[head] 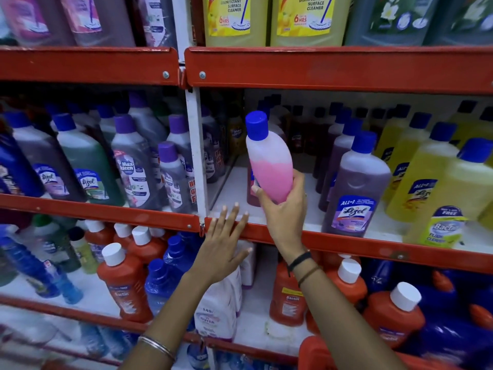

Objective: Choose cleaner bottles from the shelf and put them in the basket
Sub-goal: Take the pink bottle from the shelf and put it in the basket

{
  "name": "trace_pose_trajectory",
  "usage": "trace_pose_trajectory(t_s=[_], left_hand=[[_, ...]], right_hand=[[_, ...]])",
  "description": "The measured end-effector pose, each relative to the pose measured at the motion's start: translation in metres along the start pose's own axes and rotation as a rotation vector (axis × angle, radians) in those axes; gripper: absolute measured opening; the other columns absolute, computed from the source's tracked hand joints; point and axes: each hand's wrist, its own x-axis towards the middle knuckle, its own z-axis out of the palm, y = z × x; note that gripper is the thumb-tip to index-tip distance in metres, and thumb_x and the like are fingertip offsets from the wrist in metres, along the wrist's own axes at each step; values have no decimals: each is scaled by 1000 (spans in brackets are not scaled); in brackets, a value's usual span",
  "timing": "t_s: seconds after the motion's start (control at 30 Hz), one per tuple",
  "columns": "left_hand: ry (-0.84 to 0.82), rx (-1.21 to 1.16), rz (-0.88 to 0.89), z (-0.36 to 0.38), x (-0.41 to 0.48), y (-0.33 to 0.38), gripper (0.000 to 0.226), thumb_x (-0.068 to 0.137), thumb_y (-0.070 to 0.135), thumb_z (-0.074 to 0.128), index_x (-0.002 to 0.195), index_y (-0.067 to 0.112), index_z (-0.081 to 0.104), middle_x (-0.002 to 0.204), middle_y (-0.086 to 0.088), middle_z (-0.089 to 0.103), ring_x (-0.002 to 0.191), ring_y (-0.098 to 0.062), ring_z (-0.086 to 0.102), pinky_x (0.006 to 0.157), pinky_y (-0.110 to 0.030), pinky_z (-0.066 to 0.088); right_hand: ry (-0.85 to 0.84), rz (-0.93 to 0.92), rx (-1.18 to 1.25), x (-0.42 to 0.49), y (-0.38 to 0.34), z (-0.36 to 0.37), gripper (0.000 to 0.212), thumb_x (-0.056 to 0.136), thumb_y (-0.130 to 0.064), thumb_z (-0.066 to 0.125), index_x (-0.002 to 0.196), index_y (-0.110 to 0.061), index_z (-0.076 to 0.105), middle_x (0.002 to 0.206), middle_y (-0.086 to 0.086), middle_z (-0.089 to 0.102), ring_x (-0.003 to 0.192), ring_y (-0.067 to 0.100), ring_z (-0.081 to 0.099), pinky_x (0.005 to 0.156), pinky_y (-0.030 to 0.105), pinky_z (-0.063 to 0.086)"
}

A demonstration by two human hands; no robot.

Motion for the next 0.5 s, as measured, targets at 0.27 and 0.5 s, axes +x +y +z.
trace_pose_trajectory(t_s=[0.27,0.5], left_hand=[[8,30,4,9,9,17,71,89,56,36,145,28,2,155,-5,-2,139,-24,-15,108,-50,-1],[-20,-9,-11,12,10,14,71,87,62,29,143,34,-3,154,-1,-7,138,-21,-20,109,-51,-4]], right_hand=[[241,-308,-340,-17,-21,-38,63,64,-19,84,111,-13,42,111,17,60,103,23,48,74,34,46],[-328,353,776,-1,-26,-84,60,50,-34,90,102,-24,63,97,2,74,89,19,70,72,34,58]])
